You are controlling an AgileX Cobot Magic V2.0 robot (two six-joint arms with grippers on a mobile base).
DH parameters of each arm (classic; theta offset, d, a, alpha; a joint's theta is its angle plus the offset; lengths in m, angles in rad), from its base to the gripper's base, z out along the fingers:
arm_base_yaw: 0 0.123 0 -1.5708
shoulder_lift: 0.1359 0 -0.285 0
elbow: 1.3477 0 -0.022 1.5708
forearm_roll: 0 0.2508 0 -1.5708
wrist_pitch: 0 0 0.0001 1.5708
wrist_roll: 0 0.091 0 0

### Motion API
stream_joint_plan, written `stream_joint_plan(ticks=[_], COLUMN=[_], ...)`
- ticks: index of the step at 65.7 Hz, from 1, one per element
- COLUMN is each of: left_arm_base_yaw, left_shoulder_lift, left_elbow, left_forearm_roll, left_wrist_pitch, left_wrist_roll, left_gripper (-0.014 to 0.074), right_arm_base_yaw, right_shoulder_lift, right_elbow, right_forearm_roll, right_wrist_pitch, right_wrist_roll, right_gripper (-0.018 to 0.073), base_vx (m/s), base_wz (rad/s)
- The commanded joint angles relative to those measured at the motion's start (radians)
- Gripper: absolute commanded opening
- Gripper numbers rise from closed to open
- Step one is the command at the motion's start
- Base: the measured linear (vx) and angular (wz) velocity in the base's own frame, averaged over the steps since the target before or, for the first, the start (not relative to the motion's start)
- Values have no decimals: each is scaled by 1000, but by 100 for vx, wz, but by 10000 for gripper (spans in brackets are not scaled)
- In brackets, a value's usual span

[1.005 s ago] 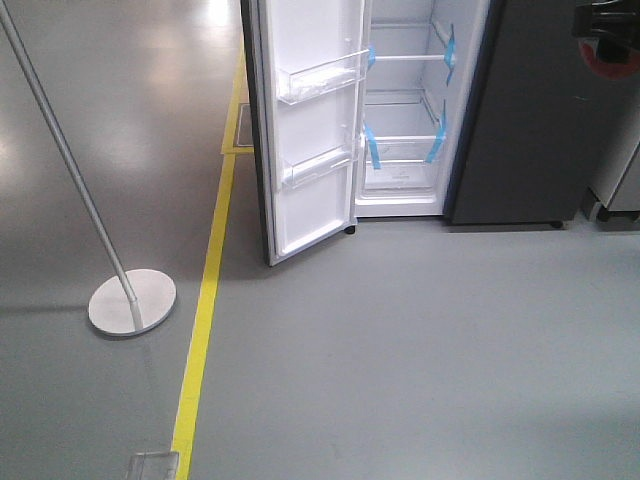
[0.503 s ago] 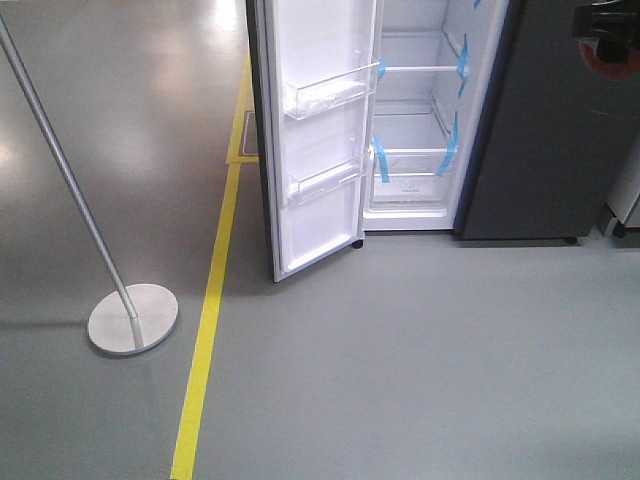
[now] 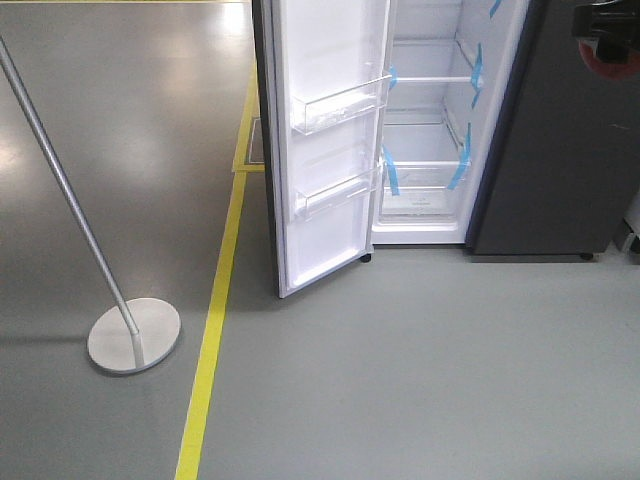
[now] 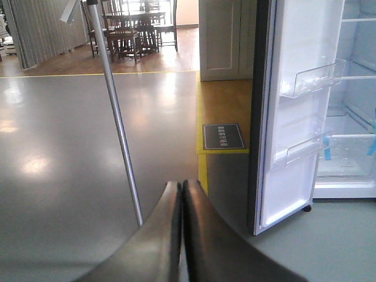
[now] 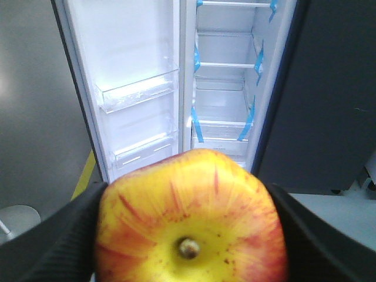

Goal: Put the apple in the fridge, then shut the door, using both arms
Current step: 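Approach the refrigerator opening with the apple held in the right gripper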

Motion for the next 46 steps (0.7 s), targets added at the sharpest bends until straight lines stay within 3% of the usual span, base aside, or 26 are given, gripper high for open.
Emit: stream_joint_plan(ticks=[1, 46], left_arm_base_yaw=[-1, -1], left_shoulder_lift=[-13, -13], left_elbow=[-18, -18], left_forearm_roll=[-8, -8], left_wrist_pitch=[-71, -71], left_wrist_roll=[0, 0], left_gripper=[-6, -6], right_arm_base_yaw=[0, 0], right_shoulder_lift=[-30, -30], right_elbow=[-30, -30], right_forearm_roll=[-9, -9], right_wrist_pitch=[-81, -81], right_wrist_roll=[-5, -5], right_gripper=[168, 168], base_vx=[13, 12], base_wz=[2, 1])
